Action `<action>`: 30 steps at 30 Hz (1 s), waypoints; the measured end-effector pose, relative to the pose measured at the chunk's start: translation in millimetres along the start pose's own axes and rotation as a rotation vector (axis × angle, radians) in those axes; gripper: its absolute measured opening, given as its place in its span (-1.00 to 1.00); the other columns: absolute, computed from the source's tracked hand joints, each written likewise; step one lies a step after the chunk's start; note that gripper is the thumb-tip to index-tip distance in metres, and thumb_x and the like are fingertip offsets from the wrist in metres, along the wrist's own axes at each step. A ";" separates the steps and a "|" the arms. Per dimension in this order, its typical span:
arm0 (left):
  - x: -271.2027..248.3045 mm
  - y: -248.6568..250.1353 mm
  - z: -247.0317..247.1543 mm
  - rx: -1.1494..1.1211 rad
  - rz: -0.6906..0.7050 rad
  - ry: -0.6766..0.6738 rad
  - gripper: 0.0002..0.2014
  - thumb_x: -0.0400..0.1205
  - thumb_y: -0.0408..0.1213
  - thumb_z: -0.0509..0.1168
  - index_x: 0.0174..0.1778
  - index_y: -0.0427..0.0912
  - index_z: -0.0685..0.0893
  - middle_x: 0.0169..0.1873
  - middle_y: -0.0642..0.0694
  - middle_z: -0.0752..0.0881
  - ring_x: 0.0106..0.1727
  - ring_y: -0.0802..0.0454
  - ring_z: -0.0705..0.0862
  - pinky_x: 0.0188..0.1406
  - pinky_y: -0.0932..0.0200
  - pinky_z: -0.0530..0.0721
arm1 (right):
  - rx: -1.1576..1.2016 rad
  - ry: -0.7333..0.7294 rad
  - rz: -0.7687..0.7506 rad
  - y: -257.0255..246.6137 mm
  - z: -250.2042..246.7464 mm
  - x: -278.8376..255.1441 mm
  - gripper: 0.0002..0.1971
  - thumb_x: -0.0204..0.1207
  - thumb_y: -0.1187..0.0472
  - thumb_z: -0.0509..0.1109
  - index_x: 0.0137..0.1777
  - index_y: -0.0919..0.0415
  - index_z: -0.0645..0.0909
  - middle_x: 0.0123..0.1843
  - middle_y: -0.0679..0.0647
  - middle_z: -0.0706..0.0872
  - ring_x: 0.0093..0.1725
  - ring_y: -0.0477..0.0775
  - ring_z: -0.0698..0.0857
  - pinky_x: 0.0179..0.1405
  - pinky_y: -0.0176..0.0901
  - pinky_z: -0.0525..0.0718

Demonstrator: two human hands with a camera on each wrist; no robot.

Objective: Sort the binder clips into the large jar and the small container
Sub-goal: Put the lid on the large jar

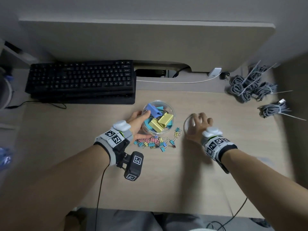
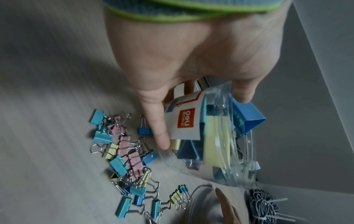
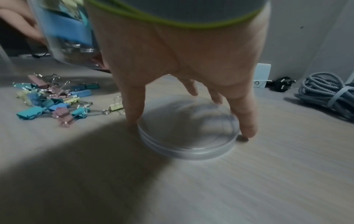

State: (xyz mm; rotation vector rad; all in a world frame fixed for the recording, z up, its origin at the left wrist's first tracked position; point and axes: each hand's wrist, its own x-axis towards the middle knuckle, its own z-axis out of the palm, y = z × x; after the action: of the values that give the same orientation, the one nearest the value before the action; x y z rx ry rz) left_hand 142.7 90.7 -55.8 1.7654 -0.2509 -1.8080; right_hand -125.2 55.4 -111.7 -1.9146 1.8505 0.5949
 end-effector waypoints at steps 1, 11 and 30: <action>1.0 -1.0 -1.9 -0.003 -0.009 0.008 -0.41 0.54 0.00 0.48 0.46 0.06 0.44 0.34 -0.16 0.61 0.23 -0.26 0.69 -0.05 -0.32 0.79 | -0.001 0.004 0.011 -1.4 -0.9 -0.1 -0.09 0.15 -0.26 0.53 0.46 -0.15 0.15 0.43 0.03 0.28 0.32 0.26 0.38 -0.14 0.09 0.49; -7.1 12.0 -6.7 0.080 0.000 -0.005 -0.09 0.27 0.20 0.59 0.51 0.18 0.35 0.50 -0.16 0.46 0.38 -0.32 0.56 -0.23 -0.14 0.81 | 0.634 0.091 -0.140 -38.2 -92.0 -29.3 -0.04 0.32 -0.24 0.51 0.68 -0.11 0.13 0.63 0.10 0.31 0.53 0.24 0.45 0.46 0.05 0.46; -46.5 35.0 3.3 -0.075 -0.066 -0.125 -0.31 0.64 0.39 -0.05 0.48 -0.04 0.47 0.30 -0.27 0.60 0.26 -0.41 0.64 0.01 -0.50 0.70 | 0.565 0.077 -0.392 -97.0 -130.9 -72.7 0.00 0.29 -0.16 0.58 0.68 -0.05 0.14 0.55 0.05 0.33 0.46 0.20 0.44 0.36 0.04 0.54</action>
State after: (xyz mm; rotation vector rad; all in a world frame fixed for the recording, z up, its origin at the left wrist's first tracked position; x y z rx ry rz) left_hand 146.5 86.2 2.2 1.6289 -0.1739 -1.9526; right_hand -27.5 44.6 37.2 -1.8346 1.4154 -0.1224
